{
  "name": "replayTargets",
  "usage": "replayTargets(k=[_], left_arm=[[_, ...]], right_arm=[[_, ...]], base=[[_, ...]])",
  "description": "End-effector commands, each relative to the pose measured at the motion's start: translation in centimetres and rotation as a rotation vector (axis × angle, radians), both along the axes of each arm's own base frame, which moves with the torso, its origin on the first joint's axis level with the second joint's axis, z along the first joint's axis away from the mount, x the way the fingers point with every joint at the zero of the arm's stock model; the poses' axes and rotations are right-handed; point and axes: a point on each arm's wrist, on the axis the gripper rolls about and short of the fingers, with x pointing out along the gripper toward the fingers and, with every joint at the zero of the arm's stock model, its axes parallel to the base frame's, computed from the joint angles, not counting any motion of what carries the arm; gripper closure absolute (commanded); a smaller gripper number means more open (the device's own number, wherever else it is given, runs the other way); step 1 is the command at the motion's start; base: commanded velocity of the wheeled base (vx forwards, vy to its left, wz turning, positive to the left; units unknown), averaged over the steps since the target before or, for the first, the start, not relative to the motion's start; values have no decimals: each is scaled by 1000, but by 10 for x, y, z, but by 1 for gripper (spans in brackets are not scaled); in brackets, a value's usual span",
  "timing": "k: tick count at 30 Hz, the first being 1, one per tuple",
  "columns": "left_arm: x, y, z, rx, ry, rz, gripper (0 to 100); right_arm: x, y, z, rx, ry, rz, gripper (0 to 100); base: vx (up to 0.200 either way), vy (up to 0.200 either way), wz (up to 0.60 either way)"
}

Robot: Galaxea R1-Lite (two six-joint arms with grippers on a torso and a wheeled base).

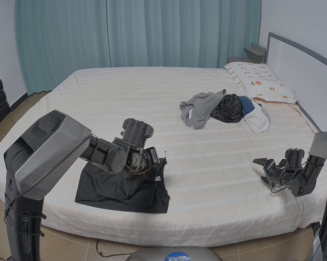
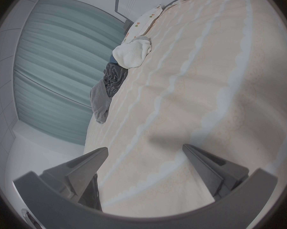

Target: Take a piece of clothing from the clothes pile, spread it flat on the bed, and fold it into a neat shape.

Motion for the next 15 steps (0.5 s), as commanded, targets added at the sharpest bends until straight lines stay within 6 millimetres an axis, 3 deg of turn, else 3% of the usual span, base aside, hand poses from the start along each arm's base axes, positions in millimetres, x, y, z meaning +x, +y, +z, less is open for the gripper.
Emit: replayTargets(k=[1, 8, 15], left_arm=[[1, -8, -8, 8, 24, -9, 0], [-1, -18, 9, -93, 12, 46, 0], [-3, 14, 42, -267, 4, 202, 0]], right_arm=[[0, 0, -1, 0, 1, 0, 0], [0, 0, -1, 0, 2, 0, 0], [0, 3, -1, 1, 4, 8, 0]], base=[[0, 0, 0], [0, 0, 0], [0, 0, 0]])
